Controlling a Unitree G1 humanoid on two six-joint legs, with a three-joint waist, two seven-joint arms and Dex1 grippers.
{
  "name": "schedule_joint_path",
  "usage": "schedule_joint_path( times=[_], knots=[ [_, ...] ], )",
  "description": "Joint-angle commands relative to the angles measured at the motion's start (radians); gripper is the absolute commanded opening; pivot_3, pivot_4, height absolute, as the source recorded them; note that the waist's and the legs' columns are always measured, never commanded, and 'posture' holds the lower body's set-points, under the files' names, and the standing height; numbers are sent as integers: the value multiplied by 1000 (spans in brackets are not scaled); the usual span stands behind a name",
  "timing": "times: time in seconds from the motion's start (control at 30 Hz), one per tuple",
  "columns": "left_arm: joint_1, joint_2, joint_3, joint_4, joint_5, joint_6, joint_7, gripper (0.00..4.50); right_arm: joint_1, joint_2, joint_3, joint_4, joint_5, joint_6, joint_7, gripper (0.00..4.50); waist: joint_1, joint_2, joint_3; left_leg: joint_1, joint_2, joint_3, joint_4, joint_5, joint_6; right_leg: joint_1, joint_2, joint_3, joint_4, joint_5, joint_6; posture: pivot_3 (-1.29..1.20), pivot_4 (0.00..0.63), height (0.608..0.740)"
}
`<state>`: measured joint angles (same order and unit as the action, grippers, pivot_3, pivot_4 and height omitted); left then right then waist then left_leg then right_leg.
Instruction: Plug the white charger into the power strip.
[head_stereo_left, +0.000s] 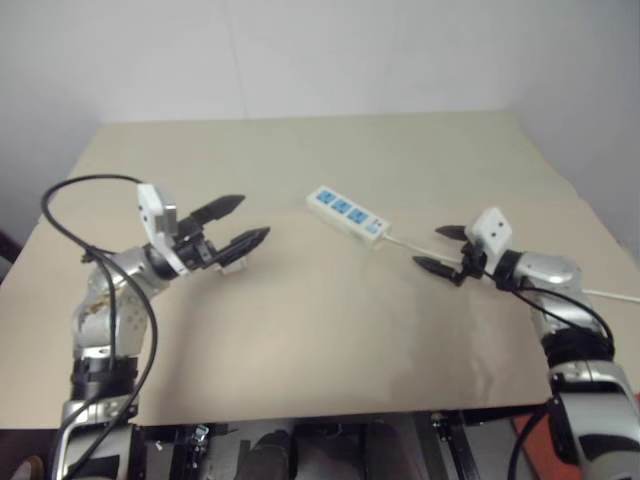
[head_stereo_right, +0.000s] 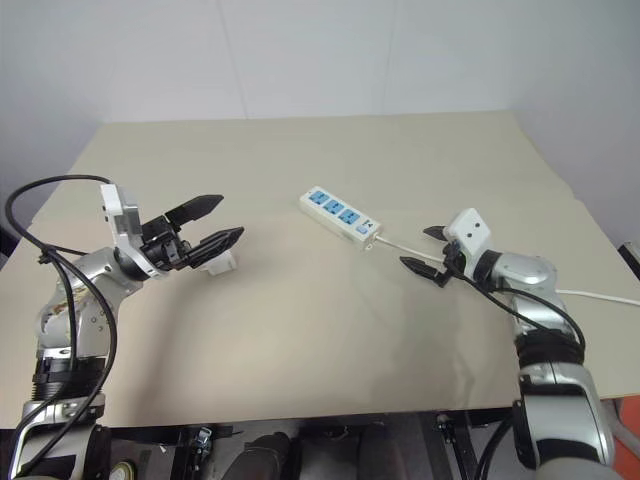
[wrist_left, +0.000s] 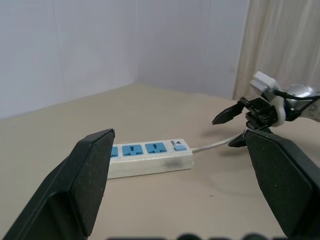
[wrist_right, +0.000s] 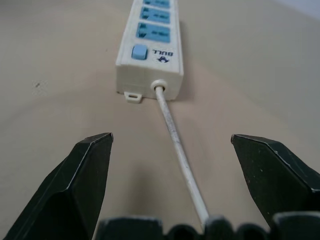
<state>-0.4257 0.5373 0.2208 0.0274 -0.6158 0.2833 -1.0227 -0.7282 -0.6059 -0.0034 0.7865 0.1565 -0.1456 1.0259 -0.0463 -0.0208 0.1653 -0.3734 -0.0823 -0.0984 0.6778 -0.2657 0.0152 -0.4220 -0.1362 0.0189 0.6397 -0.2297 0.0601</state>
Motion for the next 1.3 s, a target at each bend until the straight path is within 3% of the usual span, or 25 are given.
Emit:
schedule_joint_path(
  times=[0.03,0.3,0.33,0.43,0.77,0.93,1.07,1.3],
  knots=[
    [25,7,18,-68,0,-13,28,4500,-97,34,13,139,-30,-22,23,4449,-1,0,0,-1,1,0,0,0,0,0,0,0,0,0,0,0,150,740],
    [88,27,13,-144,-2,33,86,4500,-213,80,38,374,-132,-8,-54,4449,4,0,0,-5,4,0,0,-2,-2,-3,3,0,0,0,0,0,150,740],
    [91,30,14,-149,-4,39,92,4500,-216,79,43,385,-141,-8,-48,4279,4,0,0,-5,3,0,1,-2,-3,-3,3,0,0,1,0,0,150,740],
    [103,40,11,-161,12,46,112,4500,-217,80,38,397,-147,-22,-9,3547,3,0,0,-5,4,0,1,-2,-2,-2,3,0,0,1,0,0,150,740],
    [67,80,-58,-171,83,165,205,4500,-193,92,30,362,-147,-49,3,43,0,0,0,-4,4,0,1,-2,-3,-2,4,0,0,1,0,0,150,740],
    [33,107,-79,-165,78,263,216,4500,-133,93,30,282,-139,-116,12,15,-2,0,0,-4,5,0,0,-2,-3,-3,5,0,0,1,0,0,150,740],
    [16,109,-79,-159,75,275,204,4500,-1,69,1,39,-66,-79,69,15,1,1,0,-4,5,0,1,-3,-3,-3,5,0,0,1,0,0,150,740],
    [14,111,-79,-156,76,269,189,4500,367,-53,-95,-454,52,58,61,15,19,1,0,-6,6,-1,1,-4,-3,-4,5,-1,0,1,0,0,150,740]
  ],
)
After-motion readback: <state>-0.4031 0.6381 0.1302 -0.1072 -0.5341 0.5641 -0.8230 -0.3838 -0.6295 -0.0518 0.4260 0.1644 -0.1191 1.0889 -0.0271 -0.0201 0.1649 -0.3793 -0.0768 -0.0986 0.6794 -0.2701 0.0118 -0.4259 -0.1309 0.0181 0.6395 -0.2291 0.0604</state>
